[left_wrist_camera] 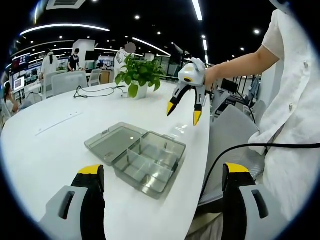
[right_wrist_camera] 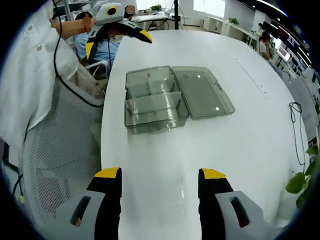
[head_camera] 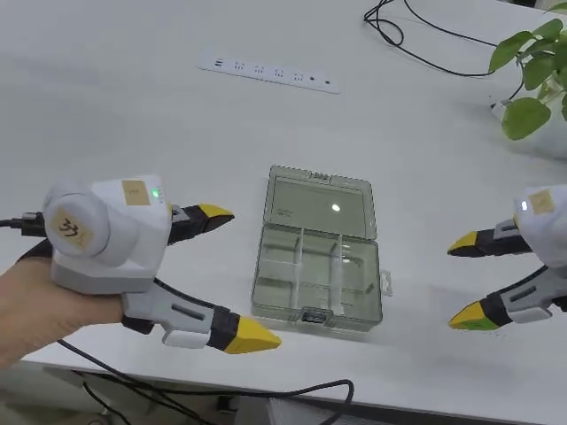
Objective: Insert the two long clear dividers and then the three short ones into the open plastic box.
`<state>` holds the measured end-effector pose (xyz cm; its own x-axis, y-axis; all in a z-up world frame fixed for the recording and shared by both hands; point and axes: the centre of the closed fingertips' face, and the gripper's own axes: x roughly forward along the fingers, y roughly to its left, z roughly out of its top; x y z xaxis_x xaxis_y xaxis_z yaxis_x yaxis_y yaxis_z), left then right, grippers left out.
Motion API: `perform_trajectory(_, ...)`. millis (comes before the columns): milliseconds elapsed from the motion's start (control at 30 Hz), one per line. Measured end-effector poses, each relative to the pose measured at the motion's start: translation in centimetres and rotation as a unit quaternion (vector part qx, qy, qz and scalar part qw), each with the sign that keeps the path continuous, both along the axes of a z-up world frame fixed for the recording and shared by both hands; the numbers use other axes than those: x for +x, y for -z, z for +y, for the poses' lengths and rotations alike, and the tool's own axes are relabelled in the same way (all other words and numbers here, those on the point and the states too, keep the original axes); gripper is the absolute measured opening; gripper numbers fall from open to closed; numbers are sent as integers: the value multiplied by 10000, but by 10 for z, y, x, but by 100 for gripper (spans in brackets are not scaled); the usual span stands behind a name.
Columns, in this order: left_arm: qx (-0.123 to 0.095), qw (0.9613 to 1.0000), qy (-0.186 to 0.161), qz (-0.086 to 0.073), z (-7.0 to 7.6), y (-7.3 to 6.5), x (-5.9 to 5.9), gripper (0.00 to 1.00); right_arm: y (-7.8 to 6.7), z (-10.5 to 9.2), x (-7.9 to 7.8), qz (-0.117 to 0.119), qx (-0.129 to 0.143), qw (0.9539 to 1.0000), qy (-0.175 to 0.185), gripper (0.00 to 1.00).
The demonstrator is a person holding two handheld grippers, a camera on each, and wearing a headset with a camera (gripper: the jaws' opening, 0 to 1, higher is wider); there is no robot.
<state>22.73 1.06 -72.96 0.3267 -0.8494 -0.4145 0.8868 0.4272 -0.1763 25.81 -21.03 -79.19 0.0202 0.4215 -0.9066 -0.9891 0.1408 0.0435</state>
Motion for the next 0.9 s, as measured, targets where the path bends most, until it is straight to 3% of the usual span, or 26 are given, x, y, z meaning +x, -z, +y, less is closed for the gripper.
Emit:
perform_trajectory(267, -10, 10000, -31, 33, 1, 0, 1, 100, 35, -20, 2, 14, -518, 9981, -339, 57)
perform_trajectory(600, 1, 10000, -54, 64, 3, 2, 2, 100, 55, -32, 4, -10, -961, 9932, -653, 49)
perform_trajectory(900, -4, 9999, -80, 75, 5, 4, 3, 100, 61, -39, 6, -70, -1110, 9913, -703, 42)
